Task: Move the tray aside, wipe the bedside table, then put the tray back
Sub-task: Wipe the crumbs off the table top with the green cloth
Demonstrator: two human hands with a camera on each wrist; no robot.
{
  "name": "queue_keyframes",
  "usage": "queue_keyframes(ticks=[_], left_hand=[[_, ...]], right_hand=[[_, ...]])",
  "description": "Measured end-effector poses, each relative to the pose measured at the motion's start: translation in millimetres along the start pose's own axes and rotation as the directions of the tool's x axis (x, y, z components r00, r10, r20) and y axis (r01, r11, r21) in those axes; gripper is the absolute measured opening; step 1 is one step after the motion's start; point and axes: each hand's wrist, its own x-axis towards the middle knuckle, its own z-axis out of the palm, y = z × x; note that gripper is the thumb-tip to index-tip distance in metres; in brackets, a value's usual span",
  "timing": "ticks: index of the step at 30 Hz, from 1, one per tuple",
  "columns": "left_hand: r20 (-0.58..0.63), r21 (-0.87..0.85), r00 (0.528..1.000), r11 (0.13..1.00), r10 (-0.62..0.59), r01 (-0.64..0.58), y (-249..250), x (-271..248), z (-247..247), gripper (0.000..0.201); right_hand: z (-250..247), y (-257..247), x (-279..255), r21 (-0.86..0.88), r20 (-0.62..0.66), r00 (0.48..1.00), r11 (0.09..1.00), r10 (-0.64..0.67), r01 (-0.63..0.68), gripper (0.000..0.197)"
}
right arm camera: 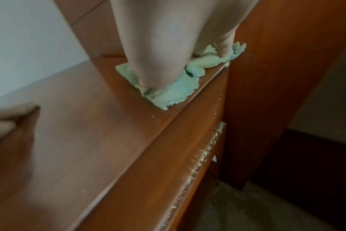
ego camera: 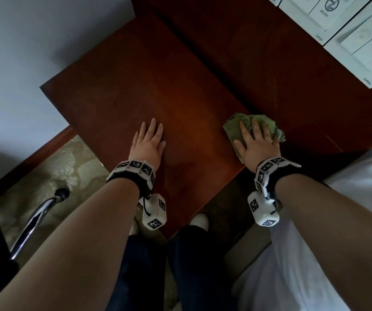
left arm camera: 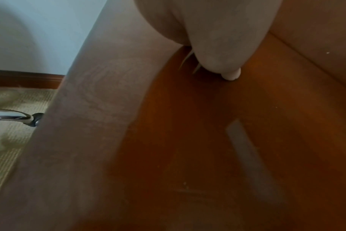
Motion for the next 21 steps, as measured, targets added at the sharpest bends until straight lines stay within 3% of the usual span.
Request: queue_keyframes(ticks=[9,21], left_hand=[[0.064,0.038,0.993,0.994,0.102,-0.105,-14.7,-1.1,-1.1,0.055],[0.195,0.149,0.936,0.935,0.292,-0.322,-45.9,-6.4,-11.3,0.059]], right_hand=[[18.3,-27.9,-23.9,0.207,0.003,0.983,0.962,0.182,-0.179,0.06],[59.7,-108.4,-93.4,0.282,0.014,0.976,0.935,0.219,-0.214,0.06]])
